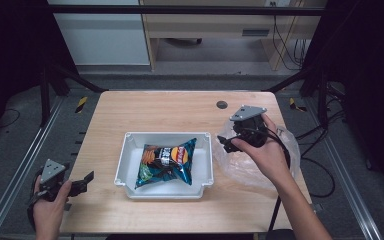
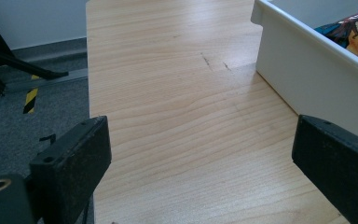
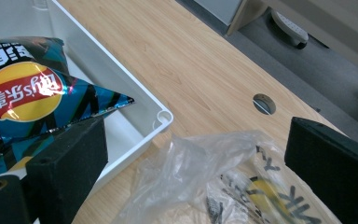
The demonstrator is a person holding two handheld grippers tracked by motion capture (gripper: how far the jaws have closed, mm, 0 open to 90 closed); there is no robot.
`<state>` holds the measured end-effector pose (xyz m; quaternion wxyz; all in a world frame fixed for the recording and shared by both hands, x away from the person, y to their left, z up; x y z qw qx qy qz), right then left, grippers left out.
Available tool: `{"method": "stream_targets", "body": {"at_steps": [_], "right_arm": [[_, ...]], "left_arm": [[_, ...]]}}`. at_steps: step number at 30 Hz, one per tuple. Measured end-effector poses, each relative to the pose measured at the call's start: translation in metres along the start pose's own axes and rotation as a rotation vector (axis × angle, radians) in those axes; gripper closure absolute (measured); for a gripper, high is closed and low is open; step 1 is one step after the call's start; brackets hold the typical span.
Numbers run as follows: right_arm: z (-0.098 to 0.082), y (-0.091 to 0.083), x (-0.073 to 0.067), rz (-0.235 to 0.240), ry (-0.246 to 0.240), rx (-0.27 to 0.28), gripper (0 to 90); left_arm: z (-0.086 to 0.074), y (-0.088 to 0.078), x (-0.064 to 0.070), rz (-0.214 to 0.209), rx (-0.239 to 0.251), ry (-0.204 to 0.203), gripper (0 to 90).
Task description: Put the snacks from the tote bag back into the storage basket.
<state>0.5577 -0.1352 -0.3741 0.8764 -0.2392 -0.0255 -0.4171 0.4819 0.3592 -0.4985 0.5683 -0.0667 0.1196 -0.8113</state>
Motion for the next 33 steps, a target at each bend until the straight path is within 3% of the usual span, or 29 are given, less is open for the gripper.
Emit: {"method": "stream_targets", "body": {"at_steps": [15,25,33], "right_arm": [[-0.013,-0.040,0.013,-0.087,0.052,0.042,5.8],[-0.039,-0.066,0.017,-0.175,0.093,0.062,6.1],[-0.070,-0.073,0.008,-0.202,0.128,0.053,7.5]], "left_arm": [[0.000,0.000,0.000,0.005,0.000,-0.007,3.9],[0.000,0.000,0.000,0.002,0.001,0.002,3.9],[-0.001,0.000,0.000,0.005,0.003,-0.007,3.9]]}}
Point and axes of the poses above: each handheld gripper's, and its own axes: y roughly forward along the jaws, z roughly out of its top, x roughly to its right, the point moved 7 cm from there along y, roughly forward along the jaws, and after that the axes turned 14 degrees about x, right-handed, at the moved point
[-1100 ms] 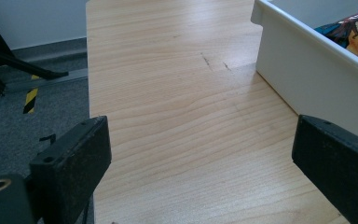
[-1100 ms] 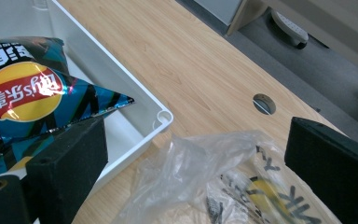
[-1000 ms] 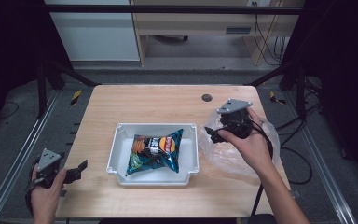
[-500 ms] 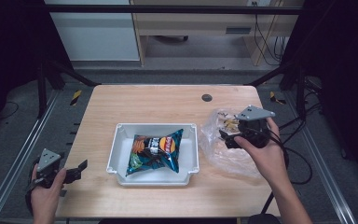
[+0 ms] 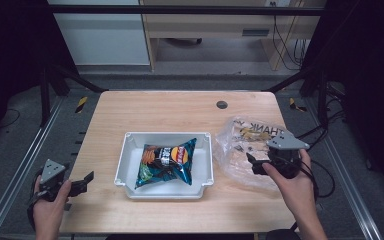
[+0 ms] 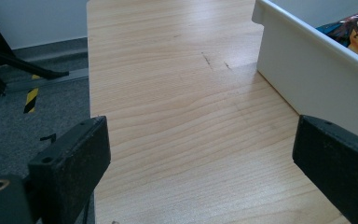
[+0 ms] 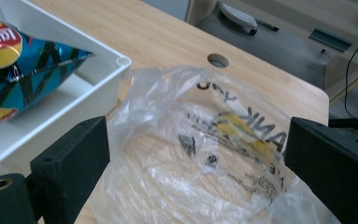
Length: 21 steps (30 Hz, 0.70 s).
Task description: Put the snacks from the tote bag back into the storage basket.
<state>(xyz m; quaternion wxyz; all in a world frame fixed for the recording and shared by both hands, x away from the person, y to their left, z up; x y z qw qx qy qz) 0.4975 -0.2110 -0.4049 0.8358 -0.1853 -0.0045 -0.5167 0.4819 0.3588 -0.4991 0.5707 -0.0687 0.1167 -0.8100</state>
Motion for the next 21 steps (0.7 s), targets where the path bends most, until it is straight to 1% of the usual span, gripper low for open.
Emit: {"method": "stream_targets", "body": {"at_steps": [1,2,7,10,12,16,17,21], "right_arm": [[-0.004,-0.001,-0.001,-0.005,0.004,-0.002,7.8],[-0.007,-0.001,-0.002,-0.006,0.002,-0.001,8.1],[-0.025,-0.003,-0.007,-0.014,0.026,-0.003,9.6],[-0.035,-0.001,-0.012,-0.005,0.038,-0.009,10.4],[-0.041,0.001,-0.014,0.000,0.035,-0.018,10.4],[-0.050,0.006,-0.018,0.008,0.046,-0.032,10.4],[-0.052,0.007,-0.019,0.012,0.039,-0.034,10.4],[-0.060,0.011,-0.025,0.030,0.041,-0.050,10.4]], "left_arm": [[0.000,0.000,0.000,0.000,0.000,0.000,3.8],[0.000,0.000,-0.001,0.000,-0.002,0.010,3.8],[0.000,0.000,-0.001,0.001,0.000,0.003,3.8],[0.000,-0.001,-0.001,0.000,-0.001,0.000,3.8],[0.000,0.000,-0.002,0.000,-0.001,0.001,3.8],[0.000,0.000,-0.002,-0.001,-0.002,0.002,3.8],[0.000,0.000,-0.002,0.001,-0.002,0.004,3.8],[-0.001,0.000,-0.002,0.003,-0.005,0.001,3.8]]}}
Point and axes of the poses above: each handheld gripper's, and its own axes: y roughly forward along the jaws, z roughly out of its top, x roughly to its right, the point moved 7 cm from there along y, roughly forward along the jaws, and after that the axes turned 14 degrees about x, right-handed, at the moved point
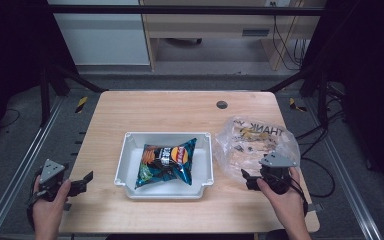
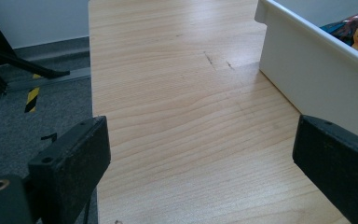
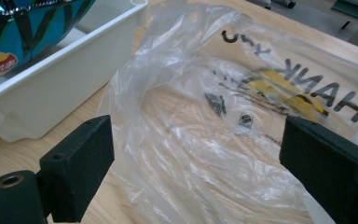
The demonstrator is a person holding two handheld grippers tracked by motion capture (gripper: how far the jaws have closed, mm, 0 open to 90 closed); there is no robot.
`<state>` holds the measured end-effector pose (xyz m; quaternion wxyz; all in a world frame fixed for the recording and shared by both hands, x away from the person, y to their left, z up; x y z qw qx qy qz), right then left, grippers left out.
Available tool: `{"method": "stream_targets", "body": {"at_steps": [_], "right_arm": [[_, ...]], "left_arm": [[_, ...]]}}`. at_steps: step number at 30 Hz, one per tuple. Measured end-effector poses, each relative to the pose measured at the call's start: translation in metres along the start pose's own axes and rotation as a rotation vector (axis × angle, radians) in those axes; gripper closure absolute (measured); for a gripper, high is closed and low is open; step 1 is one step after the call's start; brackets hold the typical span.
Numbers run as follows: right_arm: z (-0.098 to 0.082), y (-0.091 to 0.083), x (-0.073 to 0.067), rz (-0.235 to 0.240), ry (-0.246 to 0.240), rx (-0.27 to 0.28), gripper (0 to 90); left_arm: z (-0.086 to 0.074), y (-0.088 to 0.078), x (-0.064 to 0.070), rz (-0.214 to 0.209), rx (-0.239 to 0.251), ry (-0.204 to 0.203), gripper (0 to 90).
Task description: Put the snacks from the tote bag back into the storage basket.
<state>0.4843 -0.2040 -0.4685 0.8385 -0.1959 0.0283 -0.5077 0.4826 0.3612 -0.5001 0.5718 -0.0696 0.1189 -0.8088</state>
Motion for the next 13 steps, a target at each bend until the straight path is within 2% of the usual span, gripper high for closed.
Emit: {"method": "stream_targets", "body": {"at_steps": [5,9,13], "right_arm": [[-0.015,0.007,-0.008,0.015,-0.035,-0.042,10.4],[-0.027,0.010,-0.015,0.016,-0.086,-0.076,10.4],[-0.026,0.009,-0.020,0.013,-0.098,-0.057,9.2]], "left_arm": [[0.000,0.000,-0.001,0.000,-0.004,0.012,3.8],[0.001,0.001,0.000,-0.008,-0.002,0.013,3.8],[0.002,0.003,0.001,-0.014,-0.002,0.023,3.8]]}}
Point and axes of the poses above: each handheld gripper's, and its own axes: y roughly forward along the jaws, z roughly out of its top, x roughly to its right, the point moved 7 cm from there along y, roughly forward along the jaws, and after that the axes turned 14 degrees about x, right-handed, at the moved point
